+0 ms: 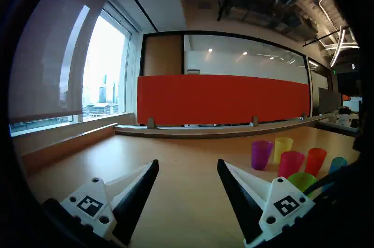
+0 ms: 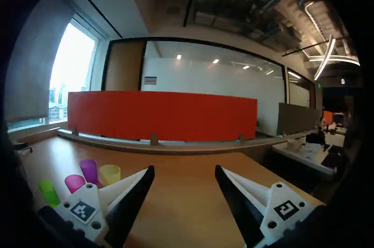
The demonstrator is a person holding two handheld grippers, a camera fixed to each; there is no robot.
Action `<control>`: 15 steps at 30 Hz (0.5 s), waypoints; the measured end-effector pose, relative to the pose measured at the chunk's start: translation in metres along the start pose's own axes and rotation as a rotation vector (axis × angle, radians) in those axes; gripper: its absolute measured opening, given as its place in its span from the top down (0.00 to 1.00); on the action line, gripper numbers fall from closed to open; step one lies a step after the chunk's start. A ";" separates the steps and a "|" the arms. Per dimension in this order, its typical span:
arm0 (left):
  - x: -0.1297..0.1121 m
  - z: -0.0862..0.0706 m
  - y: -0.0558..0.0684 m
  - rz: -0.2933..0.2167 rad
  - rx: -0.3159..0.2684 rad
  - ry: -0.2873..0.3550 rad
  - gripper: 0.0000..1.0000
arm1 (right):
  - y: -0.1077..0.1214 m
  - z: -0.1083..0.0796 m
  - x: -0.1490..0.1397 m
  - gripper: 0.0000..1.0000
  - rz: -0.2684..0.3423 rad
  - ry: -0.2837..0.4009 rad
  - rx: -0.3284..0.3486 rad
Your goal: Pour water
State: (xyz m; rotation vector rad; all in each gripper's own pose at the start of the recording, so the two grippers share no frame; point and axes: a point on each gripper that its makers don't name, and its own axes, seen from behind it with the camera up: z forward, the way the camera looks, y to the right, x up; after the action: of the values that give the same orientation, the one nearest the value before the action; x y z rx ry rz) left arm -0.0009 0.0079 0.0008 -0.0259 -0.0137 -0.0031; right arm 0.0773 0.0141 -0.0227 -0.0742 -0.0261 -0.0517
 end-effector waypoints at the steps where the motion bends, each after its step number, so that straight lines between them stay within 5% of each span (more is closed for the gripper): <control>1: 0.000 0.000 0.000 0.002 0.001 0.001 0.08 | 0.000 0.000 0.000 0.00 -0.001 0.000 0.000; 15: 0.002 -0.001 -0.001 0.002 0.001 0.015 0.08 | -0.005 0.002 0.000 0.00 0.008 -0.001 0.009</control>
State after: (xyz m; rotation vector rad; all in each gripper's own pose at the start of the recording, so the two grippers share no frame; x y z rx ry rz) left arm 0.0014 0.0071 -0.0006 -0.0251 0.0014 -0.0011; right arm 0.0771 0.0091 -0.0205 -0.0648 -0.0268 -0.0435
